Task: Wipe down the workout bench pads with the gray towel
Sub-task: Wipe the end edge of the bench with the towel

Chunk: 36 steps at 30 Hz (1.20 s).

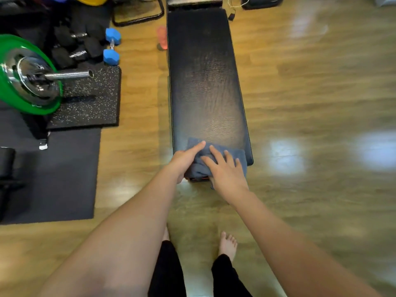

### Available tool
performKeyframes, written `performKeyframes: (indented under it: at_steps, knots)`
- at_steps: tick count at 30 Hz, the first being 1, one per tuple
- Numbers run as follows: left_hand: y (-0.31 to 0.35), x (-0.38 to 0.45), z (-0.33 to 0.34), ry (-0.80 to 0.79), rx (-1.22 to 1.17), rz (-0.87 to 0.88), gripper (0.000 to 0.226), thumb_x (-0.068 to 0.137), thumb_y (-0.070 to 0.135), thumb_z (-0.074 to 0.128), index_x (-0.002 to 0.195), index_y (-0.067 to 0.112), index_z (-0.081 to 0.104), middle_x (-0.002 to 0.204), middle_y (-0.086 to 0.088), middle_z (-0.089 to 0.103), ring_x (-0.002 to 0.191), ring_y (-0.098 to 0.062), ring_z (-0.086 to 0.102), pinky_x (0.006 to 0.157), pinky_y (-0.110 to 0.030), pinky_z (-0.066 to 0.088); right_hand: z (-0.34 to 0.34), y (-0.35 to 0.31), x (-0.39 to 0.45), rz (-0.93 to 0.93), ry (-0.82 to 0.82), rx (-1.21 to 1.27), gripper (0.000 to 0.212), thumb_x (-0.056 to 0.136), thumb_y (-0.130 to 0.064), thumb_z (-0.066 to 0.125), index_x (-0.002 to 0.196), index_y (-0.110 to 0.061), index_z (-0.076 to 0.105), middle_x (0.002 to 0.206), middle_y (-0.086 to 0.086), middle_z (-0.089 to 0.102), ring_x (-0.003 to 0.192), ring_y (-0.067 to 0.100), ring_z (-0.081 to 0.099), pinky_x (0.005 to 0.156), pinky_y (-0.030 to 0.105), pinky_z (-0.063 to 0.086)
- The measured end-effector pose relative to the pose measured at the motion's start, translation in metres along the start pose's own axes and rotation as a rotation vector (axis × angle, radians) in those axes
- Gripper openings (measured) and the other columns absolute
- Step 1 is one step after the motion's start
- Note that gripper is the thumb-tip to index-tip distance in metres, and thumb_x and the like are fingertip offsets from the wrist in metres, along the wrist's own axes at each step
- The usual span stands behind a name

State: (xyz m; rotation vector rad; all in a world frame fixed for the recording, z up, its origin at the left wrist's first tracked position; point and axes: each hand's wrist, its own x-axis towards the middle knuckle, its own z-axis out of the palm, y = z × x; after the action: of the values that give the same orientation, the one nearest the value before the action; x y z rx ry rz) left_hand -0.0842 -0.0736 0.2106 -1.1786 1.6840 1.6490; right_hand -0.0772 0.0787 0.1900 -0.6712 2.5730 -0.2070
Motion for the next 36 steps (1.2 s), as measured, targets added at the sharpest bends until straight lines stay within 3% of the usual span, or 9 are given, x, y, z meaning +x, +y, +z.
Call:
performKeyframes:
  at_steps: [6,10,13,15,18,21,24,29,36]
  knots:
    - [-0.014,0.000,0.016,-0.049,-0.018,0.080,0.027,0.086,0.026,0.075,0.109,0.012,0.069,0.099,-0.007,0.077,0.091,-0.023,0.074,0.089,-0.040,0.059,0.010,0.017,-0.025,-0.020,0.065,0.039,0.072,0.094,-0.019,0.055,0.154,-0.040,0.021,0.167,0.005,0.004,0.148,0.040,0.016,0.117,0.057,0.021]
    - [-0.020,0.001,0.035,-0.027,-0.005,0.260,0.014,0.092,0.022,0.070,0.105,0.016,0.067,0.092,0.004,0.073,0.085,-0.015,0.070,0.071,-0.021,0.055,0.025,0.040,-0.036,-0.079,0.136,0.241,0.082,0.084,-0.031,0.068,0.153,-0.039,0.024,0.166,0.004,0.010,0.144,0.036,0.023,0.115,0.051,0.028]
    - [-0.025,-0.001,0.037,-0.005,0.054,0.365,0.007,0.092,0.022,0.070,0.098,0.022,0.066,0.087,0.011,0.070,0.077,-0.001,0.065,0.059,-0.008,0.047,0.034,0.061,-0.040,-0.103,0.125,0.680,0.087,0.078,-0.045,0.064,0.153,-0.033,0.023,0.161,0.003,0.019,0.145,0.016,0.022,0.117,0.034,0.021]
    - [-0.028,-0.003,0.034,-0.041,0.039,0.387,0.007,0.091,0.022,0.072,0.096,0.023,0.067,0.090,0.011,0.072,0.079,-0.001,0.067,0.064,-0.008,0.048,0.040,0.076,-0.036,0.159,0.214,1.186,0.079,0.076,-0.039,0.060,0.149,-0.024,0.032,0.150,0.001,0.039,0.136,0.005,0.037,0.109,0.024,0.031]
    - [-0.033,-0.006,0.029,-0.137,-0.066,0.360,0.010,0.089,0.021,0.073,0.098,0.022,0.069,0.093,0.009,0.076,0.085,-0.006,0.072,0.076,-0.017,0.053,0.046,0.098,-0.022,0.606,0.108,1.649,0.074,0.059,-0.058,0.058,0.128,-0.031,0.053,0.135,-0.009,0.054,0.123,0.014,0.047,0.088,0.030,0.038]
    - [-0.046,-0.005,0.024,-0.213,-0.194,0.306,0.014,0.087,0.014,0.073,0.100,0.019,0.067,0.092,0.006,0.078,0.089,-0.011,0.073,0.083,-0.024,0.056,0.052,0.110,-0.018,0.580,0.020,1.829,0.049,0.065,-0.048,0.058,0.109,-0.025,0.062,0.108,-0.006,0.067,0.099,0.017,0.056,0.083,0.033,0.039]
    - [-0.073,0.004,0.023,-0.222,-0.251,0.218,0.024,0.072,0.002,0.073,0.091,0.016,0.065,0.083,0.002,0.075,0.080,-0.015,0.070,0.076,-0.027,0.056,0.063,0.110,-0.024,0.524,-0.017,1.860,0.031,0.089,-0.019,0.045,0.113,-0.017,0.064,0.106,0.000,0.074,0.098,0.018,0.066,0.081,0.032,0.048]
    - [-0.132,0.027,0.039,-0.022,-0.197,0.079,0.026,0.089,-0.010,0.055,0.088,0.015,0.062,0.090,-0.007,0.071,0.093,-0.028,0.065,0.092,-0.039,0.051,0.113,0.115,-0.041,0.581,0.109,1.543,0.022,0.087,-0.002,0.057,0.100,-0.018,0.066,0.096,-0.002,0.072,0.091,0.018,0.064,0.072,0.031,0.047]
    - [-0.168,0.084,0.053,0.212,-0.062,0.138,0.022,0.097,0.004,0.054,0.110,0.020,0.062,0.107,-0.001,0.068,0.104,-0.023,0.063,0.096,-0.037,0.051,0.164,0.115,-0.014,0.477,0.048,1.333,0.027,0.095,-0.030,0.065,0.119,-0.019,0.062,0.123,0.001,0.067,0.115,0.016,0.063,0.097,0.039,0.053]
